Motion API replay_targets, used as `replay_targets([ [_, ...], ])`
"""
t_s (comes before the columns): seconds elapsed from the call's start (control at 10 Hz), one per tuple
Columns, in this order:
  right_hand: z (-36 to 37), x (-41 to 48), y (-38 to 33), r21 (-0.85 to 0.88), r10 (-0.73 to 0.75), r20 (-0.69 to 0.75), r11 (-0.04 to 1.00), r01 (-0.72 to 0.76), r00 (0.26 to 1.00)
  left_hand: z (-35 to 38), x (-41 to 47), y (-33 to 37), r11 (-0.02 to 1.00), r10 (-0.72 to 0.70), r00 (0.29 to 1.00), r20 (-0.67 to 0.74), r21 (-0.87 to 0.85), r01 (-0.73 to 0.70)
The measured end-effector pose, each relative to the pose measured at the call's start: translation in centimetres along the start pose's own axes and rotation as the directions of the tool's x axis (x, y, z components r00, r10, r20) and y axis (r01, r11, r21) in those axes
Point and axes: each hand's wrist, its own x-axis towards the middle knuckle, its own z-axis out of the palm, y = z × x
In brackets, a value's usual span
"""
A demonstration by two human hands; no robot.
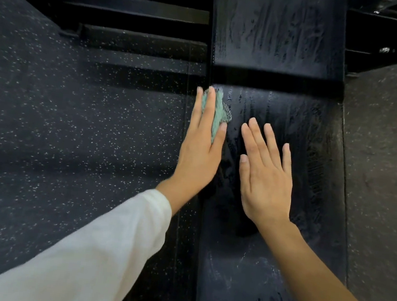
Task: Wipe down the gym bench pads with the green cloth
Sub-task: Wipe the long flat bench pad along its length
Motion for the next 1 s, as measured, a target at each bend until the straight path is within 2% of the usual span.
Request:
replay_targets([
  [0.2,0.1,0.0,0.1,-0.004,-0.008,-0.009,1.000,0.008,1.000,-0.1,-0.2,-0.1,1.000,-0.003,1.000,0.023,-0.022,0.004],
  [0.6,0.3,0.1,0.2,0.008,-0.038,-0.050,0.999,0.039,0.998,1.6,-7.3,-1.4,0.998,0.030,0.999,-0.019,-0.062,-0.031],
  [1.0,0.6,-2.4,-0.2,0.006,-0.053,-0.017,0.999,0.053,0.998,3.2,-15.1,-2.4,0.997,0.000,1.000,-0.012,-0.083,-0.001],
])
